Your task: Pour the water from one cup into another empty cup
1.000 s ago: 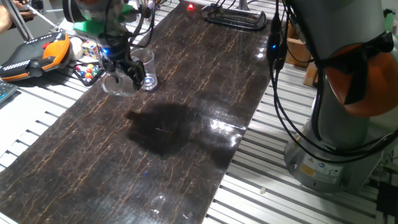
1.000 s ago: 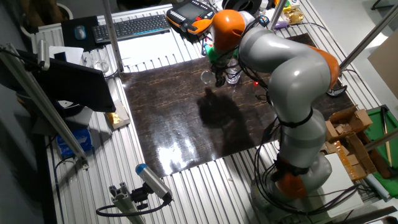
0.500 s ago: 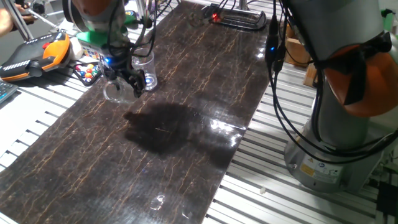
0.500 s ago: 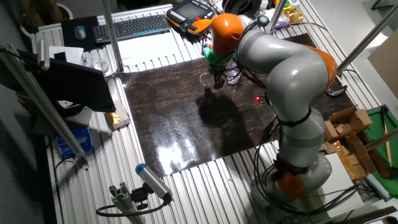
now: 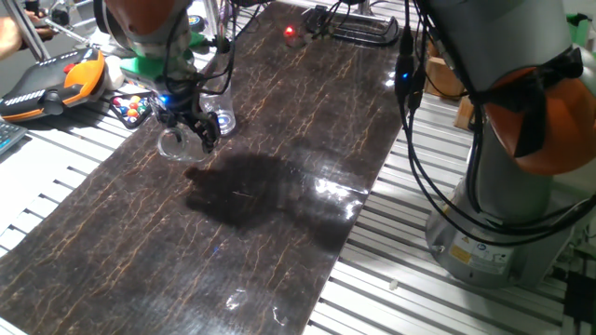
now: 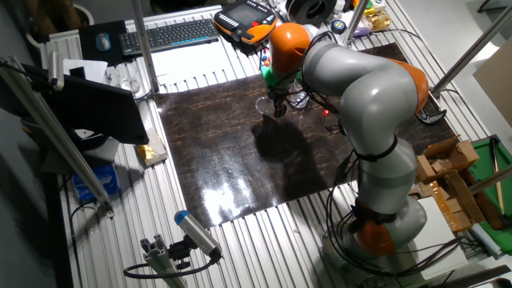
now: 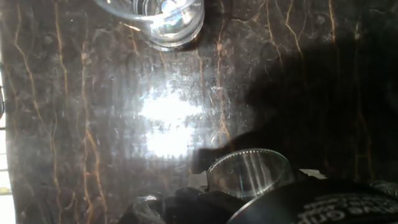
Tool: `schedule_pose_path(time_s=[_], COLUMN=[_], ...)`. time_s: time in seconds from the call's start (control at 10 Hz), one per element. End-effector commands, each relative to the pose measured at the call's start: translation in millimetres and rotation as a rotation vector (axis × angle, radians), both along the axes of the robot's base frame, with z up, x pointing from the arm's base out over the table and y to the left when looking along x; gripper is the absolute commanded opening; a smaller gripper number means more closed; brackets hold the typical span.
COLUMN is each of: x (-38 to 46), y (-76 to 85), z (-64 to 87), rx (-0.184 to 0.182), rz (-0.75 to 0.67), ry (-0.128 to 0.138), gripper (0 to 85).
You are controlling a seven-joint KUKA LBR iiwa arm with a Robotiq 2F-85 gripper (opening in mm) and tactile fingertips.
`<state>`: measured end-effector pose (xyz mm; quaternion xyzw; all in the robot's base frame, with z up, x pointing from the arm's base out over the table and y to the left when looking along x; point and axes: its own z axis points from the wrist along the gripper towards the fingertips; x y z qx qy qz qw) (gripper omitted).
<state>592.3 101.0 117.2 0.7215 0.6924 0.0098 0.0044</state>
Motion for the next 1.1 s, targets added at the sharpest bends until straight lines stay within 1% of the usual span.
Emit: schedule_pose_path(time_s=[0.0,0.2,0.3,0.5,0.7,1.0], x=[-0.1,-0.1,-0.1,-0.1,-0.1,0.4], y=[0.1,0.1,0.1,0.1,0.1,0.0], z=[-0.2,-0.2,-0.2,-0.2,-0.2,-0.7], rx=[-0.003,-0.013,0.002,0.025,0.052,0.069], rz=[0.0,0.005,-0.007,-0.018,-0.019,-0.014], ry=[0.001,0.021,0.04,0.062,0.07,0.071], gripper=[0.7,0.7,0.7,0.7,0.7,0.7])
